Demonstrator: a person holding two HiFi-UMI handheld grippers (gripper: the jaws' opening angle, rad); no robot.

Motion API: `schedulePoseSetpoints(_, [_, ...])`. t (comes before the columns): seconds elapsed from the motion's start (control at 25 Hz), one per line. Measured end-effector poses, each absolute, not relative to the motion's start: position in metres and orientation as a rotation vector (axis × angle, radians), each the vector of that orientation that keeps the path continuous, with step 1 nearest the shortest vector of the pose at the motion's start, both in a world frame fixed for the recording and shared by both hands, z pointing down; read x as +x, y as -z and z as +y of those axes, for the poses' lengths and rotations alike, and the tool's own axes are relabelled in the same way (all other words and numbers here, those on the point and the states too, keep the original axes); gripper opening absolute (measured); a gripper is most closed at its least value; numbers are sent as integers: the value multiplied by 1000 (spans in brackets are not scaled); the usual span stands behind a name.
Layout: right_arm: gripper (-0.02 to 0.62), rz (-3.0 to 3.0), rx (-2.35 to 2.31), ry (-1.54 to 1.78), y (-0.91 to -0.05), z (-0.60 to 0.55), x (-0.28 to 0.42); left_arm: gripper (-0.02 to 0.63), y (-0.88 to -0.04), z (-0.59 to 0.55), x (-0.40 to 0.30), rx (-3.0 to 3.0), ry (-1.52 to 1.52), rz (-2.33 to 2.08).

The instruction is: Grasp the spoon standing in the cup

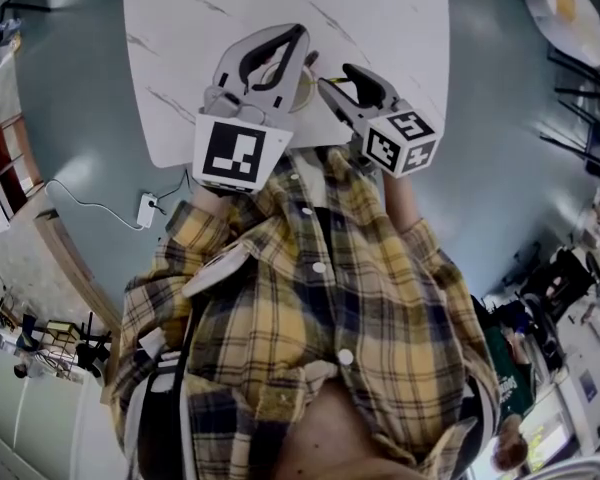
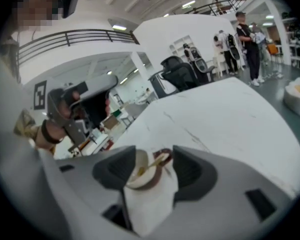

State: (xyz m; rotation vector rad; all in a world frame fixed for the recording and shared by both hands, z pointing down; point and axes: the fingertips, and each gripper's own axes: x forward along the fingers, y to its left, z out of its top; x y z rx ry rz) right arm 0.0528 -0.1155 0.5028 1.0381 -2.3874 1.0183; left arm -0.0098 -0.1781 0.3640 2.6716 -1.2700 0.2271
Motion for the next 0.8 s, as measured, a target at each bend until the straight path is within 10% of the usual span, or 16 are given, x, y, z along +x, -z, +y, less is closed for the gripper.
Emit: schedulePoseSetpoints(0.8, [225,-2354,907,-1101,-531,-105,37,15,-371,-178,-22,2629,-236,-1327])
